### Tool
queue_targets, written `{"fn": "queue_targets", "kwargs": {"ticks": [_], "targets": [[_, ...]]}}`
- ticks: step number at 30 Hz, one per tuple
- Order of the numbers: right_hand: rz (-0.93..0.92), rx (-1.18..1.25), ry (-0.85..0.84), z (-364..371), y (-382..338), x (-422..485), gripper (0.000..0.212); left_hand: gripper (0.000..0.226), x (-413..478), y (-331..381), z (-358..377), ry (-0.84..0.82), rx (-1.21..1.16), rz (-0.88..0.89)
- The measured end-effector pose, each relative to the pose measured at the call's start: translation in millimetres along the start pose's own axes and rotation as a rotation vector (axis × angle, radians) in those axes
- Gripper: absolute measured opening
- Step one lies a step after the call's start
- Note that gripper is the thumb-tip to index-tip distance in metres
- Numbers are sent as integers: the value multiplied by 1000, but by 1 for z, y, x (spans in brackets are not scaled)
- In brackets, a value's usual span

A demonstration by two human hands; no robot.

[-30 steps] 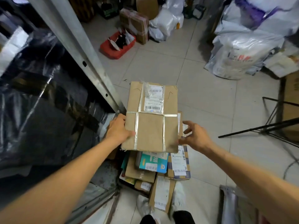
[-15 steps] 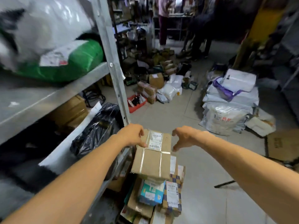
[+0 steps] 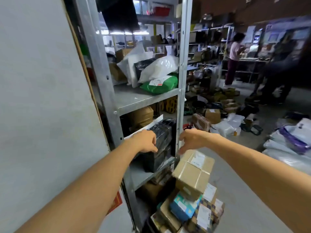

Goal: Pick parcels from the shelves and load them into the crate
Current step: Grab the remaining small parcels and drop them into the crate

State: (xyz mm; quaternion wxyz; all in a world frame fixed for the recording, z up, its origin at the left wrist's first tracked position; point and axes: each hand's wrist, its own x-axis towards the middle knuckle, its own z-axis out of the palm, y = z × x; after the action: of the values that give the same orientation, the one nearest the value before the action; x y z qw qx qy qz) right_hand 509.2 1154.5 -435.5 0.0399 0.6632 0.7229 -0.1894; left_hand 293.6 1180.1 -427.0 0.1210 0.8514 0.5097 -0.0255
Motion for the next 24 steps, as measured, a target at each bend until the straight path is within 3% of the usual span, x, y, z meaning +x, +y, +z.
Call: {"fn": "queue_targets", "kwargs": {"ticks": [3, 9, 14, 19, 22, 24], "targets": [[-118, -44, -6, 9, -57, -16, 46, 29, -70, -32, -1, 45, -39, -124], [-362, -188, -118, 43, -209, -39, 73, 36, -227, -111, 7, 75, -109, -437], [-644, -162, -181, 95, -361, -73, 84, 33, -355, -163, 34, 119, -156, -751], [-1073, -312, -317, 167, -481, -139, 44, 30, -500, -173, 72, 81, -174, -1094], [-1234, -301, -394, 193, -530, -177, 65, 27, -583, -163, 88, 72, -229, -1311], [-1327, -315, -446, 208, -553, -197, 64, 30, -629, -150, 98, 65, -279, -1465]]}}
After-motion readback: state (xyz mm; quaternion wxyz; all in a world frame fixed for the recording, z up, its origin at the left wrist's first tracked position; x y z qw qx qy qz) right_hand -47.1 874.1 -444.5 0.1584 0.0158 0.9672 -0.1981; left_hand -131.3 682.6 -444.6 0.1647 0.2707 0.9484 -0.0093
